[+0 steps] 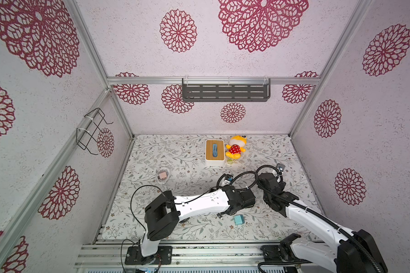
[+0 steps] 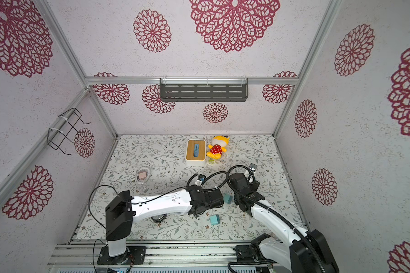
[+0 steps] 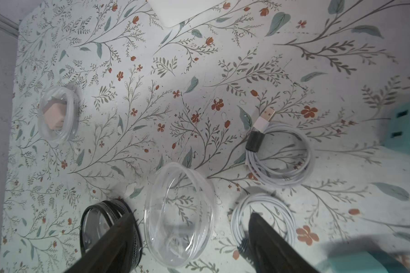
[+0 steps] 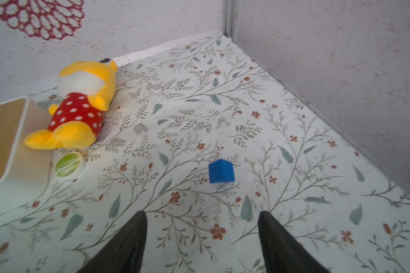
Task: Pack away charging kits
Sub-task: Pick up the storage bag at the center of the board.
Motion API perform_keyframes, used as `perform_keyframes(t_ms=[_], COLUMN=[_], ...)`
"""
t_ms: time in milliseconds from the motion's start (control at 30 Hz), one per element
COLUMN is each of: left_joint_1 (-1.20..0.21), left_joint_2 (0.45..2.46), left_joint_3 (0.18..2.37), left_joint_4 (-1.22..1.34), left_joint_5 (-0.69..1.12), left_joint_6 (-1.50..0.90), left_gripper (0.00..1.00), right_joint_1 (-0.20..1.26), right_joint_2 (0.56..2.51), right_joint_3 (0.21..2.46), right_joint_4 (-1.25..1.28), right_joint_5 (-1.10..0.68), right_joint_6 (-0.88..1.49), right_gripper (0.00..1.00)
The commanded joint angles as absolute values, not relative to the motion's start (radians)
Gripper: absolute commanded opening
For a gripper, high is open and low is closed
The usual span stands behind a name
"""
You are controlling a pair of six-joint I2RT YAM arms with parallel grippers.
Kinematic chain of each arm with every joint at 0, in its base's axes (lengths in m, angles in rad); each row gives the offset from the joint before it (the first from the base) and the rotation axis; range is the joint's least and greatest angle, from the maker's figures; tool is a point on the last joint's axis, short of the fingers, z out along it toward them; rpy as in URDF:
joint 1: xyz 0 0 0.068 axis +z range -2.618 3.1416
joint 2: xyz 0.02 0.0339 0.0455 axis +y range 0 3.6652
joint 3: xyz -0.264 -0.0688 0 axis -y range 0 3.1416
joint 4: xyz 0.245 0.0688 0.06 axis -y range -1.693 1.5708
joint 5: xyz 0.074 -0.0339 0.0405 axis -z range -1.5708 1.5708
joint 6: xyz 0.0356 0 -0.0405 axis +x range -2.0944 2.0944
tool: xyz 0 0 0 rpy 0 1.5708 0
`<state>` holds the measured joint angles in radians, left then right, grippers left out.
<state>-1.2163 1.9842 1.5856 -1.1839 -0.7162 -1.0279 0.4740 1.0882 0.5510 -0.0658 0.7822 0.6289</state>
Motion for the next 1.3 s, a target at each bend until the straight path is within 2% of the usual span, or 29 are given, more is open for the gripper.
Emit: perform_keyframes(t_ms=[0,167,300,667,933,1200,1267], left_joint_1=[-1.21,-1.209,-1.19,-1.184,-1.186,-1.18,-1.176], left_joint_2=[2.011,2.022,2.049,2.062,2.06,2.077,2.076], left_joint_3=[1.62,1.591,1.566,1.471,1.44,1.439,1.442], left_joint_4=[-1.262,-1.206,-1.184,-1.09,-1.106,-1.1,-1.096], left_joint_5=[-0.777,-0.736,-0.711,-0.639,-0.655,-0.662,-0.66], left_joint_6=[-1.08,-1.041,-1.028,-1.007,-1.072,-1.069,-1.061], left_gripper=[0.78,0.78,0.73,0.65,0.49,0.49,0.45], right_joint_1=[0.411,0.332,0.29,0.281,0.279,0.27,0.268], right_joint_2=[1.056,1.056,1.088,1.124,1.137,1.153,1.164], right_joint_3=[0.508,0.494,0.509,0.531,0.537,0.551,0.558], right_joint_4=[-0.007,0.004,-0.001,-0.011,-0.008,-0.015,-0.02], right_joint_5=[0.824,0.737,0.686,0.667,0.653,0.637,0.632], right_joint_6=[0.584,0.606,0.613,0.612,0.612,0.612,0.612], right_gripper=[0.78,0.8,0.81,0.83,0.83,0.86,0.86])
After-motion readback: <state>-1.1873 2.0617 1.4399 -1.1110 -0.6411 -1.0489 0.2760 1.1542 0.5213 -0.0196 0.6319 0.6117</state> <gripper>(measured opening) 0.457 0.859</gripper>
